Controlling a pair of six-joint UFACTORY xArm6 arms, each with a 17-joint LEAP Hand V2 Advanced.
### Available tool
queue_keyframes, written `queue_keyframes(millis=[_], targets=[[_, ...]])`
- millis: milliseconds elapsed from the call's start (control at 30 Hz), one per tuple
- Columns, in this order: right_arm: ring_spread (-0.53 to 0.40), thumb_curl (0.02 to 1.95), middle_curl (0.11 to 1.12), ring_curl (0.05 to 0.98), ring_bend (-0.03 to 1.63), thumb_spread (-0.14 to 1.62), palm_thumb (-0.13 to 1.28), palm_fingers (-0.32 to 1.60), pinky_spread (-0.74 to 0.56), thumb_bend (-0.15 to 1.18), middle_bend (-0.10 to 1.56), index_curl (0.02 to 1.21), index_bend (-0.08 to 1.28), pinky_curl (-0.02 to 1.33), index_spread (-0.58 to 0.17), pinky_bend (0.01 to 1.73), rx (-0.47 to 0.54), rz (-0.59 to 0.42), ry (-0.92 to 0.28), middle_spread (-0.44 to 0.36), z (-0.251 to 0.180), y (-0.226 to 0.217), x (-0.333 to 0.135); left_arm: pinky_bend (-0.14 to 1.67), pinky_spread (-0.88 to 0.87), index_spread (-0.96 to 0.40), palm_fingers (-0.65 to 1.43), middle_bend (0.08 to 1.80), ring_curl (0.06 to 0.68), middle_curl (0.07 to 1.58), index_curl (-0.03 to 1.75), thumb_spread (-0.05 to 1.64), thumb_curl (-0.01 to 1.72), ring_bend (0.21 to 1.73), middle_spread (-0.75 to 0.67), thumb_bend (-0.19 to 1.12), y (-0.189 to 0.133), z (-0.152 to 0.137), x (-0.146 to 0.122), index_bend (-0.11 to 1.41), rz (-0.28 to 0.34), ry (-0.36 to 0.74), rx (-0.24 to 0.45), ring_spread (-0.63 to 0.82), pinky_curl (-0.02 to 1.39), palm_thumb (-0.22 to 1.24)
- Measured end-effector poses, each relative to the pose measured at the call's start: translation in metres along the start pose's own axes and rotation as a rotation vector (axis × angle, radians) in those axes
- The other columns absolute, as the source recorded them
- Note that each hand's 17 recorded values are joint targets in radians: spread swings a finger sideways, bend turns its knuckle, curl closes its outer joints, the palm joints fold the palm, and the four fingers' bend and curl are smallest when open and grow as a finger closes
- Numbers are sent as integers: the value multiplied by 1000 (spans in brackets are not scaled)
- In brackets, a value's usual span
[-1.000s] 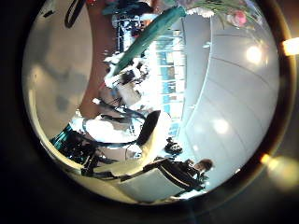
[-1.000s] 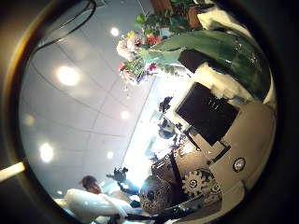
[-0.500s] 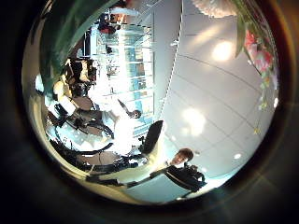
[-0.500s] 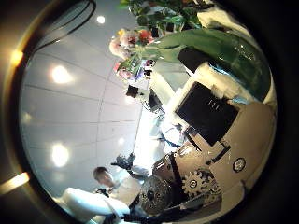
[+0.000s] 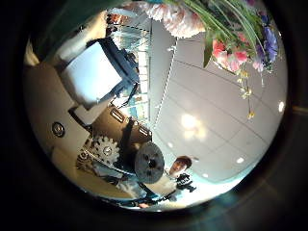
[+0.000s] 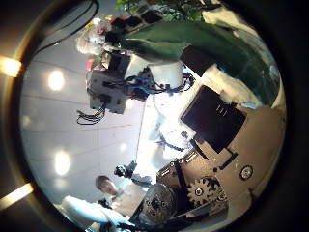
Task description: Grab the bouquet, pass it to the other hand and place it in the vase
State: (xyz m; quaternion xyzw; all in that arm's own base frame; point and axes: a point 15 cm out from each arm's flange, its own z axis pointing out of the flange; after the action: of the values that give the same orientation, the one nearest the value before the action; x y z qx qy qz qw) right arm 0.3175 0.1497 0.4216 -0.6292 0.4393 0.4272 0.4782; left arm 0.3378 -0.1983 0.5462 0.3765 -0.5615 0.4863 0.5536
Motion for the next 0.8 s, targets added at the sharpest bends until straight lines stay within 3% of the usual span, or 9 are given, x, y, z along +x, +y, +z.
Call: queue_keyframes(millis=[67, 200, 300, 367, 500, 600, 800], targets=[[-200, 1116, 774, 698, 1415, 914, 889, 1054, -233, -52, 1335, 846, 1159, 846, -223, 1240, 18, 27, -3, -139, -4, -1, 9, 1153, -429, -426, 1137, 1021, 470, 847, 670, 1001, 559, 1419, -388, 196, -1, 0, 2, 606, 25, -2, 8, -410, 726, 992], [-226, 960, 724, 662, 1368, 958, 795, 753, -363, -52, 1182, 793, 867, 790, -280, 1192, 76, 60, -2, -164, -25, -6, 21, 1184, -477, -515, 1061, 1087, 505, 899, 788, 1025, 610, 1485, -440, 201, -6, -6, 15, 709, 77, -22, 29, -413, 795, 1021], [-247, 874, 682, 622, 1346, 980, 768, 594, -444, -40, 1068, 718, 619, 735, -324, 1212, 87, 75, -6, -175, -29, -7, 26, 1192, -503, -564, 1019, 1123, 526, 929, 866, 1038, 646, 1526, -466, 201, -12, -26, 34, 746, 141, -63, 87, -408, 852, 1031], [-253, 829, 657, 604, 1316, 987, 764, 490, -459, -32, 981, 685, 540, 715, -349, 1211, 99, 83, -10, -182, -33, -9, 31, 1195, -514, -590, 993, 1143, 537, 945, 915, 1050, 670, 1549, -480, 203, -17, -35, 51, 765, 191, -101, 129, -405, 889, 1037], [-247, 751, 608, 551, 1208, 998, 752, 255, -347, -30, 864, 630, 478, 682, -374, 1092, 120, 94, -9, -173, -42, -10, 35, 1200, -539, -630, 956, 1172, 553, 969, 1001, 1068, 717, 1593, -496, 206, -28, -54, 80, 782, 277, -173, 207, -395, 958, 1047], [-231, 706, 577, 515, 1143, 1001, 745, 183, -231, -30, 799, 604, 479, 651, -383, 1004, 123, 88, -9, -155, -43, -10, 35, 1196, -555, -651, 931, 1192, 561, 983, 1058, 1076, 747, 1617, -503, 201, -33, -76, 108, 787, 350, -232, 271, -386, 1007, 1045], [-136, 641, 501, 445, 994, 999, 743, 51, 38, -27, 651, 545, 417, 602, -371, 930, 128, 98, -11, -96, -44, -11, 37, 1184, -582, -681, 908, 1218, 566, 999, 1150, 1093, 801, 1644, -511, 193, -42, -124, 132, 784, 417, -307, 405, -375, 1091, 1044]])
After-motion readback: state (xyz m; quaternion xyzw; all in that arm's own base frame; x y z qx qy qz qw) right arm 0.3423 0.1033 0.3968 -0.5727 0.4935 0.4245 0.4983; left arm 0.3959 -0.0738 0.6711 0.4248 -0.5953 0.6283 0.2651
